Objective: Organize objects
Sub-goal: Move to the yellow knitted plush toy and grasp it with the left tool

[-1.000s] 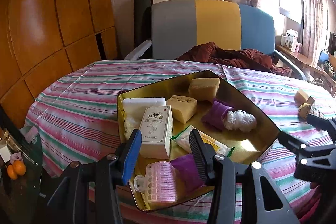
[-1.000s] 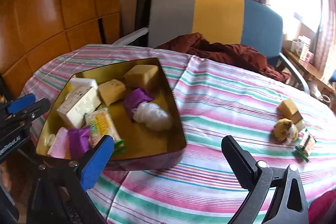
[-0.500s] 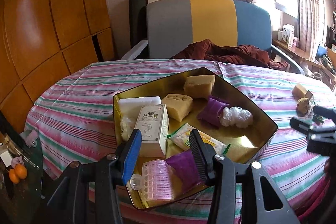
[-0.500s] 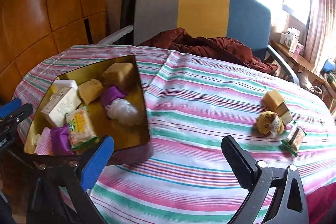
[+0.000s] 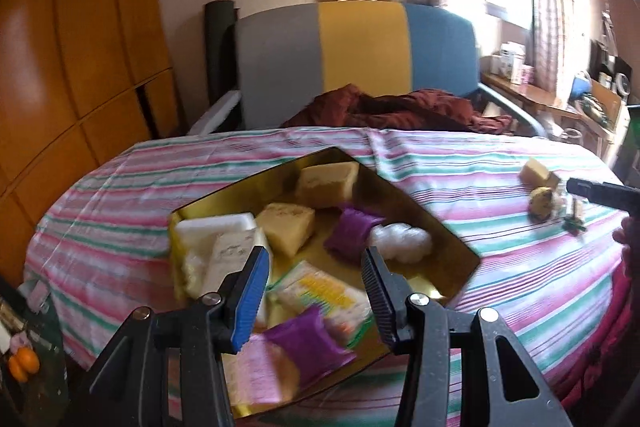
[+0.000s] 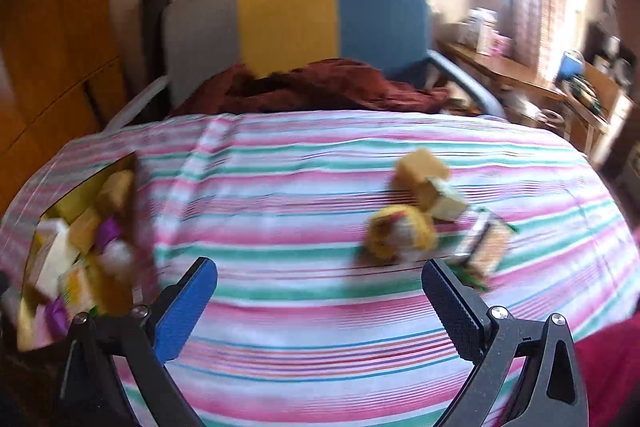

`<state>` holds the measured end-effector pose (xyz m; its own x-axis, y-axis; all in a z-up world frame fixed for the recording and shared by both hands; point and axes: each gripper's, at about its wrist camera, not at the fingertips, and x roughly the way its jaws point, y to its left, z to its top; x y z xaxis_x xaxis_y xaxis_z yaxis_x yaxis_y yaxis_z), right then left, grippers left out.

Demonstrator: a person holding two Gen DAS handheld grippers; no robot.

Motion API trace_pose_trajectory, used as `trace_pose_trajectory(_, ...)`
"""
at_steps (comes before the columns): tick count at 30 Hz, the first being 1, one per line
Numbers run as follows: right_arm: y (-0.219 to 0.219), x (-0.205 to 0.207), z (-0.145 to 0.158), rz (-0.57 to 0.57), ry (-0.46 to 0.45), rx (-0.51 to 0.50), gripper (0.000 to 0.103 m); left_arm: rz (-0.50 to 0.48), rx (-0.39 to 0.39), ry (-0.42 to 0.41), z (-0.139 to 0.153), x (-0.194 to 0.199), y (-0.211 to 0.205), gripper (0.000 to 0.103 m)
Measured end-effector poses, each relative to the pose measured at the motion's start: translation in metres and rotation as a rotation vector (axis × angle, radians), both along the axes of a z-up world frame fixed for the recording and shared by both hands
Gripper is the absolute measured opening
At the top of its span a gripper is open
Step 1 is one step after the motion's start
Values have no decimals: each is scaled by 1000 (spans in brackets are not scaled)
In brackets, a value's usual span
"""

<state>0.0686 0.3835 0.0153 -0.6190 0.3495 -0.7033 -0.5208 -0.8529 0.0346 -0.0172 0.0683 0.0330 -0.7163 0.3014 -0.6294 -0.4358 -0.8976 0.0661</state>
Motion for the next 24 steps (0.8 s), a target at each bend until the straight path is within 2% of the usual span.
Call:
trace_pose_trajectory(4,44,15,8,-109,8,10,103,-60,7,-37,3,-4,27,49)
trace_pose_trajectory(11,125,50,8,-341,25,3,103,-195,-59,-40,2,5,87,49)
trace_pose_trajectory(13,143,63,0,-410,38,-48,103,-241,-72,-50,-1,7,106,49)
trace_pose_trajectory(15,161,74,-12,-478,43,-145,103,-284,-82,-59,-4,10,126,49)
trace_pose_trajectory(17,175,84,-16,-523,73,-222,103,-335,-78,-79,-8,12,150,57)
trace_pose_trajectory(19,178,90,-19,-538,75,-247,103,-382,-71,-109,-12,14,171,62)
trace_pose_trajectory(24,183,93,-23,-524,88,-322,103,-472,-44,-208,-24,12,225,64)
